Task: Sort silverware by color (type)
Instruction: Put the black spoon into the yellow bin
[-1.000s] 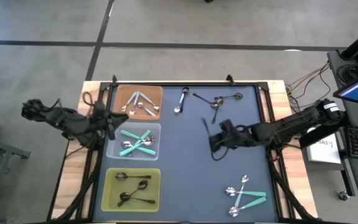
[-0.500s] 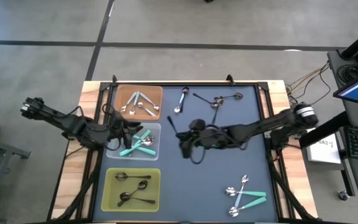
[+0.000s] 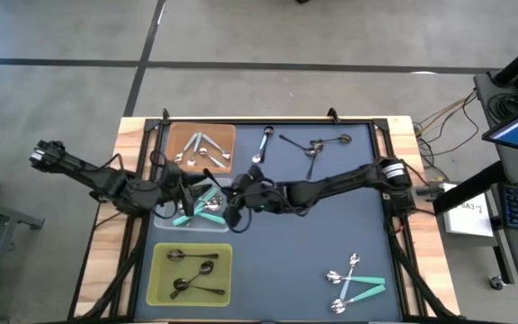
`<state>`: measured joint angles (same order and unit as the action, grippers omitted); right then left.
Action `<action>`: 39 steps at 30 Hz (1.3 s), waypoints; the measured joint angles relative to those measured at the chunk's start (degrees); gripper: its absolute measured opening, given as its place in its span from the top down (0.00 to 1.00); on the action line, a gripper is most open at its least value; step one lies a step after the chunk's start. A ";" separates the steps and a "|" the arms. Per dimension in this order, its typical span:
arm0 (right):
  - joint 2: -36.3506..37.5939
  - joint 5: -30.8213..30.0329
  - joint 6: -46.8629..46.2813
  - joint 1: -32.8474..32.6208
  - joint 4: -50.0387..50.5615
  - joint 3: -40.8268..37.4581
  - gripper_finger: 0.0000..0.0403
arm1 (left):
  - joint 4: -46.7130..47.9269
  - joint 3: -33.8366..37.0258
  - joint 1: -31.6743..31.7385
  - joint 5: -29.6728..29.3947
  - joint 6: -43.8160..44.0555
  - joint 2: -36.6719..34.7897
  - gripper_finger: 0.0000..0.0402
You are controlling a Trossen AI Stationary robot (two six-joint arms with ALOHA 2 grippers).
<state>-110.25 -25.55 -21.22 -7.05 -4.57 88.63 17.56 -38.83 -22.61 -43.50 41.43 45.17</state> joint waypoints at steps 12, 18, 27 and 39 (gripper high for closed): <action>-0.95 -1.72 8.89 -0.01 0.16 4.08 0.98 | -0.03 -0.02 0.12 -6.92 -1.94 -1.85 0.75; -0.86 -1.76 9.26 0.03 1.28 4.45 0.98 | -0.51 -0.02 0.16 -6.14 -2.80 -2.24 0.98; -0.35 -0.49 2.86 -0.06 8.62 5.54 0.94 | -3.60 0.00 0.22 -2.93 -4.48 -2.29 1.00; 2.24 7.29 -8.70 -0.61 46.31 16.80 0.72 | -4.38 -0.02 0.20 5.44 -3.00 -3.02 1.00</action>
<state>-108.01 -18.26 -29.92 -7.66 41.75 105.43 13.18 -38.85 -22.41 -38.06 38.43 42.15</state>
